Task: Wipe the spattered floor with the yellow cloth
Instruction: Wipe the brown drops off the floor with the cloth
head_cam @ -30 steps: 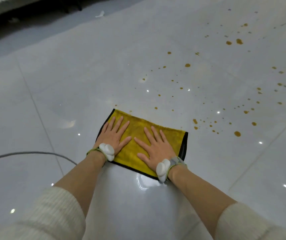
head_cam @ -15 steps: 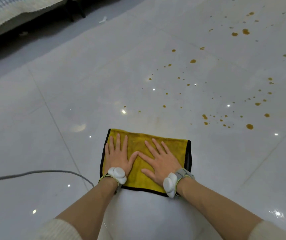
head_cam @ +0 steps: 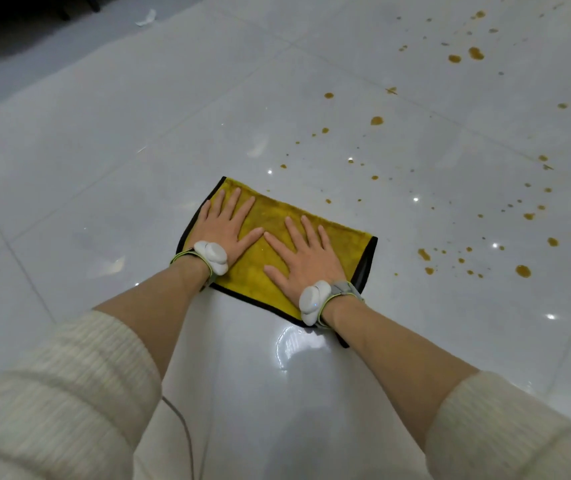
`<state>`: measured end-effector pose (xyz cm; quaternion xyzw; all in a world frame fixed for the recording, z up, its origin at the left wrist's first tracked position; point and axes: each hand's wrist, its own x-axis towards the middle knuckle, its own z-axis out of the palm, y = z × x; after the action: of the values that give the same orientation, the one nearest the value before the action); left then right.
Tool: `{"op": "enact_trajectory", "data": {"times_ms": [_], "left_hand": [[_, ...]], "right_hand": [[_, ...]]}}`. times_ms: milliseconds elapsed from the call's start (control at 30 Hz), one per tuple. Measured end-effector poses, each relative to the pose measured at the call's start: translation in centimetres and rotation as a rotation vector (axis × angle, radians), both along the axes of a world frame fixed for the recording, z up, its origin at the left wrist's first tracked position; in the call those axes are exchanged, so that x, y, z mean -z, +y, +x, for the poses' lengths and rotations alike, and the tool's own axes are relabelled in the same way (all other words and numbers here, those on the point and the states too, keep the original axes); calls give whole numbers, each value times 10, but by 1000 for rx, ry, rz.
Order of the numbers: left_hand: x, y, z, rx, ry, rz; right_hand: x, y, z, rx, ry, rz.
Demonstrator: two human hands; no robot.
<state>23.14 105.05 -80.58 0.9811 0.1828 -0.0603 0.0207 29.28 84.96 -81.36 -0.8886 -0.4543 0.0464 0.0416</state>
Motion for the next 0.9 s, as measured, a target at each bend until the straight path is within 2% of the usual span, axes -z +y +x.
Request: {"op": "enact_trajectory", "data": {"times_ms": [167, 367, 500, 733, 900], "left_hand": [[-10, 1, -4, 46, 41, 21], [-8, -11, -90, 78, 69, -44], [-6, -9, -95, 69, 69, -63], [-7, 7, 6, 164, 64, -42], [-5, 22, 99, 204, 40, -13]], "right_hand": [[-13, 3, -10, 40, 38, -17], [-10, -11, -91, -17, 116, -46], [-10, -16, -101, -9, 132, -38], [-7, -8, -27, 248, 89, 19], [-2, 2, 44, 282, 53, 21]]}}
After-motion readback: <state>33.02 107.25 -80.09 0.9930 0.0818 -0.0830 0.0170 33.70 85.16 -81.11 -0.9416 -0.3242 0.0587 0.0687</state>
